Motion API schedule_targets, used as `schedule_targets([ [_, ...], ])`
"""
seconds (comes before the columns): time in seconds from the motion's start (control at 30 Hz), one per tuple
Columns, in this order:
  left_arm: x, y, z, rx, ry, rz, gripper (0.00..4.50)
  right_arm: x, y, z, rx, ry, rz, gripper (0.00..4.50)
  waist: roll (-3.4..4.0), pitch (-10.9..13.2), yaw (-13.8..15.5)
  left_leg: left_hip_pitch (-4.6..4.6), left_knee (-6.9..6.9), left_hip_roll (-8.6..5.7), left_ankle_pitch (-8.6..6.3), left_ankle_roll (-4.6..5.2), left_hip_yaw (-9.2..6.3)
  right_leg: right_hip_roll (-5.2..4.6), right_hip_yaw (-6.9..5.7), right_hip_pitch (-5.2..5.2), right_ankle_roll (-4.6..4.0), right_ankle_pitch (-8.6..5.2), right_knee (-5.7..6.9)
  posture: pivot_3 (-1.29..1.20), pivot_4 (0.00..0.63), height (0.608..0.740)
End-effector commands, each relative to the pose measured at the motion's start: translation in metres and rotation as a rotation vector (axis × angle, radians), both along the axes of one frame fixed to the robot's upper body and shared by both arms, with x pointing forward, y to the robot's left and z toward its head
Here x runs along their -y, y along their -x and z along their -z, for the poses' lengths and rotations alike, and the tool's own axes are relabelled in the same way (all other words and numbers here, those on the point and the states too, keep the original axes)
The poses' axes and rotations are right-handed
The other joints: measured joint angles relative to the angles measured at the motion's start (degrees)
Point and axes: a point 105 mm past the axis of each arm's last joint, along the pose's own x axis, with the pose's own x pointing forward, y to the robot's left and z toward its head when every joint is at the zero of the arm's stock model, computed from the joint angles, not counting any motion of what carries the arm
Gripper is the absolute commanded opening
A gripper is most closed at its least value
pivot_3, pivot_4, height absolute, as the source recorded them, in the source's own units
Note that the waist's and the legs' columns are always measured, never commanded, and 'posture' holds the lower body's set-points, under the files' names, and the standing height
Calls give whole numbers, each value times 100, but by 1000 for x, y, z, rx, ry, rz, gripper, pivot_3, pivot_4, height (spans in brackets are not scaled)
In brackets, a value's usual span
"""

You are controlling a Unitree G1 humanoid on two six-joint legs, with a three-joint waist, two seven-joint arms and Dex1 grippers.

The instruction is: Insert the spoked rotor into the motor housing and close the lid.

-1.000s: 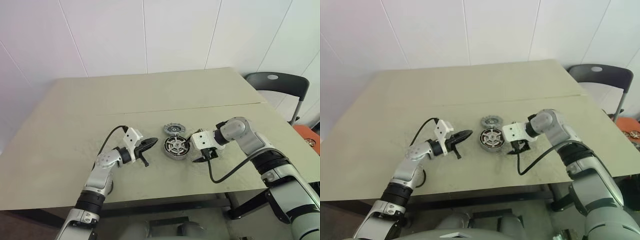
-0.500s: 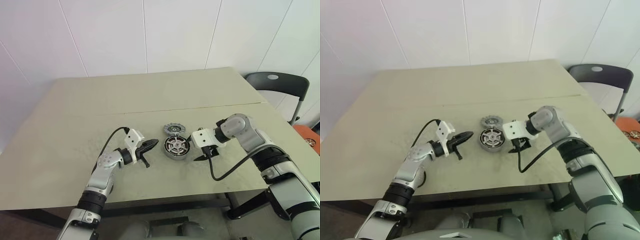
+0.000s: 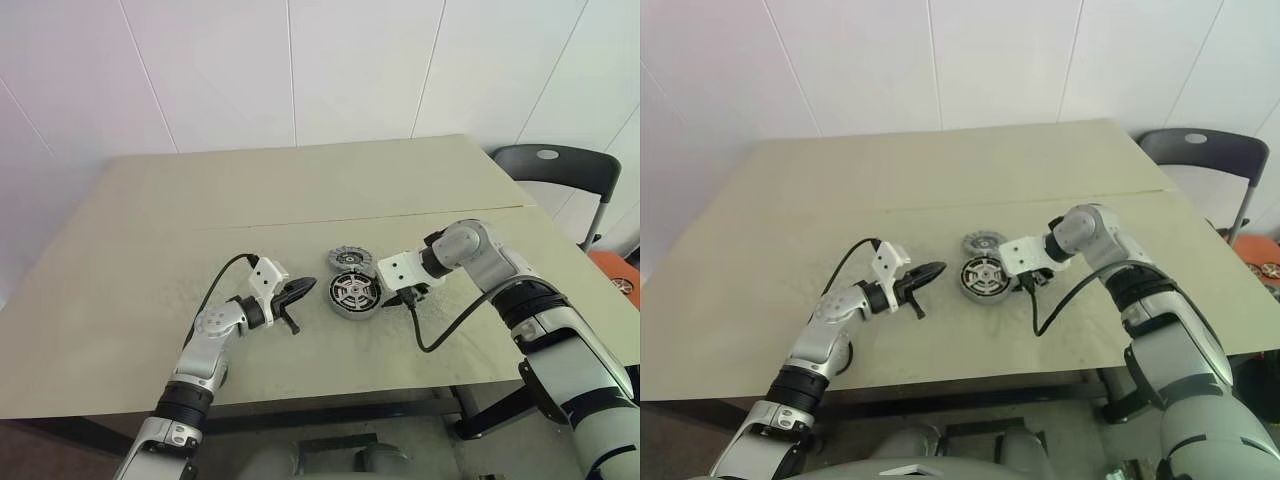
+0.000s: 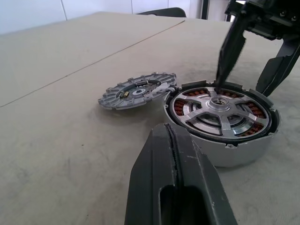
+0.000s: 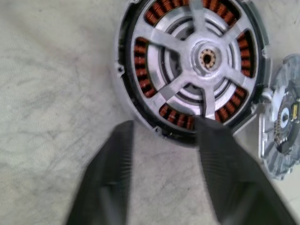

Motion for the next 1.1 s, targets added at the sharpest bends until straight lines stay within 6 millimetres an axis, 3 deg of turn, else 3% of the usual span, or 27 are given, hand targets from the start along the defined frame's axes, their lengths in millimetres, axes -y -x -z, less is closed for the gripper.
schedule_targets([
  [0.03,2,-3,-12,57,0,7,0,-3,-2,-3,13,8,-13,915,0,0,-4,0,1,0,0,0,0,0,0,0,0,0,0,0,0,740],
  [0.13,3,-3,-12,56,-2,11,0,-3,-1,-2,14,7,-14,128,2,-1,-1,6,2,0,0,0,0,0,1,6,0,0,2,0,0,740],
  [0.63,5,-4,-11,56,-12,20,0,-12,6,-7,-9,-55,-32,66,1,0,9,-2,-3,-2,0,1,-2,-1,-1,0,0,0,-5,0,0,740],
  [0.93,-1,8,-20,59,31,81,0,-18,34,-25,-184,-163,-38,66,2,1,6,-38,-3,-1,-1,1,-1,-3,-1,-35,1,1,-4,0,0,740],
  [1.1,-10,16,-21,43,6,129,0,-16,44,-20,-255,-161,-10,66,2,1,-2,-36,-1,-1,-1,1,-1,-3,-1,-34,0,1,-2,0,0,740],
])
